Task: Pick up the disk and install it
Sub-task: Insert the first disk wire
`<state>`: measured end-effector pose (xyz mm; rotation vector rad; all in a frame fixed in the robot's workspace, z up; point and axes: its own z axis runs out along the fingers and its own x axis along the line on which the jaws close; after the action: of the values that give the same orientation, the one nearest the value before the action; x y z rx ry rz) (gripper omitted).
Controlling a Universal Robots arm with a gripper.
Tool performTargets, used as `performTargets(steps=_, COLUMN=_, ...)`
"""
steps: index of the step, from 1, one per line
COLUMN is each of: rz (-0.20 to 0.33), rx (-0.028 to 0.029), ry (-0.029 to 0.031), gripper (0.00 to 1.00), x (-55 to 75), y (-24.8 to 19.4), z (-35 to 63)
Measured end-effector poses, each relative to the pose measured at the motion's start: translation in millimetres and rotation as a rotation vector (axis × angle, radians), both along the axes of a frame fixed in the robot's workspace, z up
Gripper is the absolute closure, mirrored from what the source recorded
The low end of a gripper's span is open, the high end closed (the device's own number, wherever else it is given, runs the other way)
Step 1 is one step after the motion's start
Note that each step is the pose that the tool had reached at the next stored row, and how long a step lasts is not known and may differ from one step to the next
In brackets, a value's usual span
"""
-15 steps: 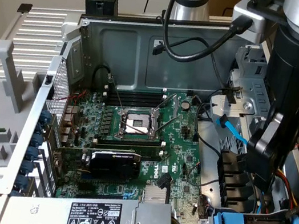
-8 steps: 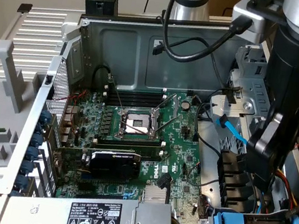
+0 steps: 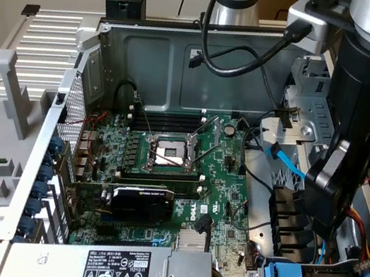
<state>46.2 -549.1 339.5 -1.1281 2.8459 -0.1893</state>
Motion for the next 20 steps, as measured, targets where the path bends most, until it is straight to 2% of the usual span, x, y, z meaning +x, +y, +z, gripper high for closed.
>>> performTargets(steps=6, rz=0.000, rx=-0.0003, ry=0.0000, gripper=0.57, x=0.0, y=0.0, z=-0.3)
performTargets(steps=8, rz=0.000, rx=-0.0004, ry=0.0000, gripper=0.55, x=0.0, y=0.0, z=-0.3)
performTargets(steps=9, rz=0.000, rx=-0.0004, ry=0.0000, gripper=0.49, x=0.0, y=0.0, z=-0.3)
performTargets(steps=20, rz=0.000, rx=-0.0005, ry=0.0000, gripper=0.49, x=0.0, y=0.0, z=2.4)
